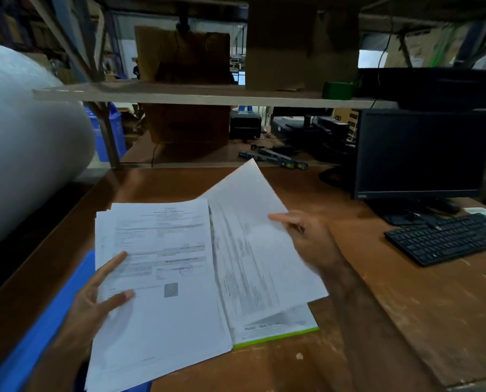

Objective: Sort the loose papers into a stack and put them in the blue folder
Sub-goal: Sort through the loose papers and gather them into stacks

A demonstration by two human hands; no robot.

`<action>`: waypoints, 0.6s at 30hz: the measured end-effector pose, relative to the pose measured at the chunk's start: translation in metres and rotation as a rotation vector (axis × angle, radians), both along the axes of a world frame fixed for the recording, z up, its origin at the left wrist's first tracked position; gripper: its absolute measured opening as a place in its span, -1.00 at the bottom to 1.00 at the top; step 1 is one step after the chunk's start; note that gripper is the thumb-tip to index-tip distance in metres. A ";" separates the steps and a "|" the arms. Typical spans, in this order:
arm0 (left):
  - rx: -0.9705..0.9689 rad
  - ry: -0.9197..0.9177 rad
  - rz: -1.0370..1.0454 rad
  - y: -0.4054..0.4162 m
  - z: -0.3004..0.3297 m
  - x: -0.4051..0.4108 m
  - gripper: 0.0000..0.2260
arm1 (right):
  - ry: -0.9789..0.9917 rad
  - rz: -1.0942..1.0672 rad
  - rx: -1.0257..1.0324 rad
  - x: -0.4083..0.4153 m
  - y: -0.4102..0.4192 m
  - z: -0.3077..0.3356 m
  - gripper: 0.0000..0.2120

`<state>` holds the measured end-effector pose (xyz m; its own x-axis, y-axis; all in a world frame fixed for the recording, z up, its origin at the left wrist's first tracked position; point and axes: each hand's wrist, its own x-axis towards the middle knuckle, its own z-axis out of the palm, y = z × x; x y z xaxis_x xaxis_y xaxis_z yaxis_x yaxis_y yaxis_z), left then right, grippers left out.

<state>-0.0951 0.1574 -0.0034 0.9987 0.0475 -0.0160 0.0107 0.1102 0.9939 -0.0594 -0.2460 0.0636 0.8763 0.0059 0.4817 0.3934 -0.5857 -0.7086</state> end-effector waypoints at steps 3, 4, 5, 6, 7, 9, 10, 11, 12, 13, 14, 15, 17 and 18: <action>-0.027 -0.026 -0.015 0.002 -0.002 0.000 -0.37 | 0.048 0.142 0.544 -0.010 0.002 0.021 -0.70; -0.036 -0.027 -0.017 0.002 -0.001 0.000 -0.36 | 0.088 0.192 0.713 -0.013 0.005 0.022 -0.66; -0.040 -0.031 -0.019 0.002 0.000 0.000 -0.36 | 0.112 0.235 0.852 -0.014 0.010 0.022 -0.61; -0.026 -0.040 -0.020 0.001 0.002 -0.001 -0.36 | 0.131 0.259 0.944 -0.013 0.016 0.019 -0.57; -0.007 -0.048 -0.024 0.000 0.003 -0.001 -0.36 | 0.156 0.271 0.982 -0.011 0.023 0.013 -0.53; 0.011 -0.073 -0.020 -0.002 0.006 -0.003 -0.37 | 0.240 0.231 0.833 -0.006 0.040 -0.004 -0.47; 0.004 -0.085 -0.031 -0.004 0.009 -0.005 -0.37 | 0.285 0.180 0.641 -0.003 0.050 -0.015 -0.47; -0.015 -0.081 -0.053 -0.005 0.011 -0.006 -0.35 | 0.319 0.160 0.450 -0.002 0.061 -0.027 -0.47; -0.024 -0.075 -0.061 -0.005 0.011 -0.006 -0.32 | 0.325 0.152 0.321 -0.002 0.072 -0.038 -0.48; -0.021 -0.072 -0.067 -0.004 0.011 -0.006 -0.31 | 0.320 0.157 0.295 -0.001 0.081 -0.048 -0.48; -0.016 -0.085 -0.060 -0.005 0.013 -0.007 -0.33 | 0.327 0.175 0.339 -0.001 0.090 -0.056 -0.49; -0.005 -0.093 -0.059 -0.007 0.015 -0.009 -0.34 | 0.345 0.208 0.411 -0.001 0.097 -0.061 -0.51; 0.017 -0.110 -0.066 -0.010 0.022 -0.010 -0.36 | 0.431 0.276 0.586 -0.002 0.109 -0.062 -0.50; 0.019 -0.121 -0.065 -0.012 0.024 -0.011 -0.40 | 0.480 0.313 0.684 -0.001 0.112 -0.063 -0.47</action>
<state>-0.1063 0.1458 0.0211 0.9943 -0.0180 0.1050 -0.1028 0.0944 0.9902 -0.0601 -0.1335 0.0002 0.9910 0.1242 0.0493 0.0356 0.1098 -0.9933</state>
